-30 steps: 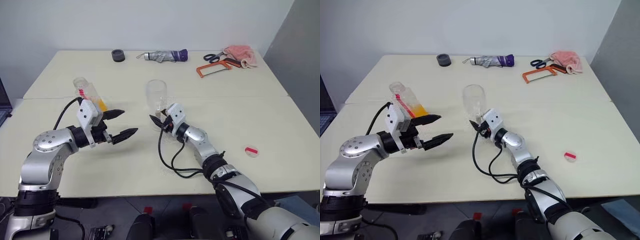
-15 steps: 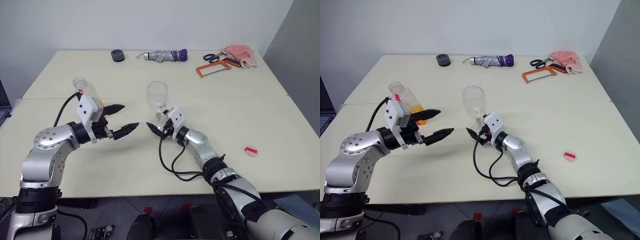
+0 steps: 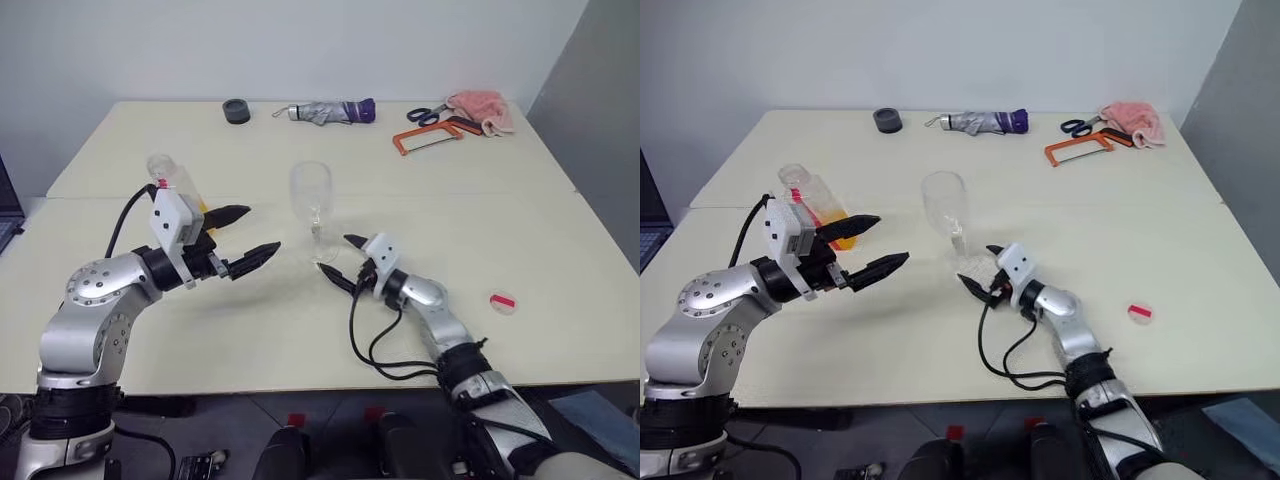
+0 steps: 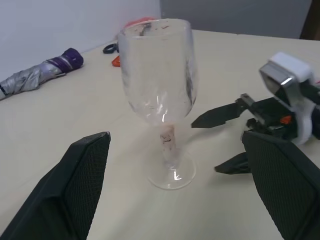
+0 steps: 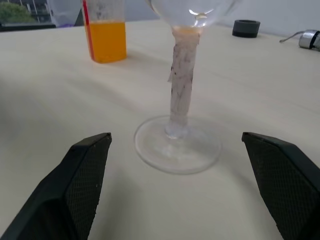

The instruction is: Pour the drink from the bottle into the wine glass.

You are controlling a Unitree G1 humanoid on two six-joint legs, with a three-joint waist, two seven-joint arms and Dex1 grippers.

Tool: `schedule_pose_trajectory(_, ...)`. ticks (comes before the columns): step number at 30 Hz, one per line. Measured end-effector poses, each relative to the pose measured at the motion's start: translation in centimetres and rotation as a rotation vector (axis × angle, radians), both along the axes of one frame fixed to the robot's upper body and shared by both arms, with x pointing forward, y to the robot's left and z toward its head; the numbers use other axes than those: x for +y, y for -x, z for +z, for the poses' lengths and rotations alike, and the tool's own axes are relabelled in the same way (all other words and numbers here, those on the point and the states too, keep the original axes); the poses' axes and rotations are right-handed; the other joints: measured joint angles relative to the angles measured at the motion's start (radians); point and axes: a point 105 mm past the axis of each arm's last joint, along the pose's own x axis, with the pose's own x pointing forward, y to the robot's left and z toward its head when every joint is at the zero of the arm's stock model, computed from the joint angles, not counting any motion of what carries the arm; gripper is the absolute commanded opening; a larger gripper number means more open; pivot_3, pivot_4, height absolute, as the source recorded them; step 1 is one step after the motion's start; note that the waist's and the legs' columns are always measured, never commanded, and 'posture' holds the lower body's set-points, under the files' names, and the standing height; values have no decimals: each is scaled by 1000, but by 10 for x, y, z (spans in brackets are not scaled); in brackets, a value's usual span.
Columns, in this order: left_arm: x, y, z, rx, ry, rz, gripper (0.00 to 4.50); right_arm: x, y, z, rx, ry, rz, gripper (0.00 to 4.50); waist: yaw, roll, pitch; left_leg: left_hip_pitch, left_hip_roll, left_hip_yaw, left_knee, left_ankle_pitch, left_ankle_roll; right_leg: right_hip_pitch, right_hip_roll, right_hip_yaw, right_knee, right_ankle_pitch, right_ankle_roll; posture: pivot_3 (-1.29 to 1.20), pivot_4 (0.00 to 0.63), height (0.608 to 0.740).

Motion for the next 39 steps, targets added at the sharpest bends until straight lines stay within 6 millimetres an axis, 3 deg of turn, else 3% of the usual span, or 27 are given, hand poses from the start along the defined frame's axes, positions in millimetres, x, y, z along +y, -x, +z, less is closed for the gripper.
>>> schedule_pose_trajectory(6, 20, -1, -38, 64, 30, 172, 4500, -30, 35, 5, 17, 90, 67, 4461, 7, 0, 0, 0, 1, 0, 0, 0, 1, 0, 0, 0, 0, 0, 0, 0, 150, 740)
schedule_pose_trajectory(12, 54, -13, -85, 77, 50, 510, 4500, -34, 72, 39, -14, 117, 172, 4461, 25, -2, -1, 1, 1, 0, 1, 0, 1, 2, 0, -1, -1, 0, 0, 0, 150, 740)
schedule_pose_trajectory(15, 66, -18, -95, 66, 40, 606, 4500, -30, 82, 50, -17, 117, 206, 4461, 34, -2, -1, 1, 0, -1, 1, 0, 1, 2, 0, -1, -1, 0, 0, 0, 150, 740)
schedule_pose_trajectory(22, 89, -41, -76, -21, 70, 720, 4500, -20, 97, 67, 36, 48, 264, 4461, 45, -2, -1, 1, -1, -1, 2, 0, 1, 2, 0, -1, -1, 0, 0, 0, 150, 740)
schedule_pose_trajectory(39, 96, -74, -53, -41, 133, 736, 4500, -16, 95, 88, 73, -29, 254, 4461, 46, -2, -1, 0, -2, -1, 2, 0, 0, 2, 0, -2, -1, 0, 0, 0, 150, 740)
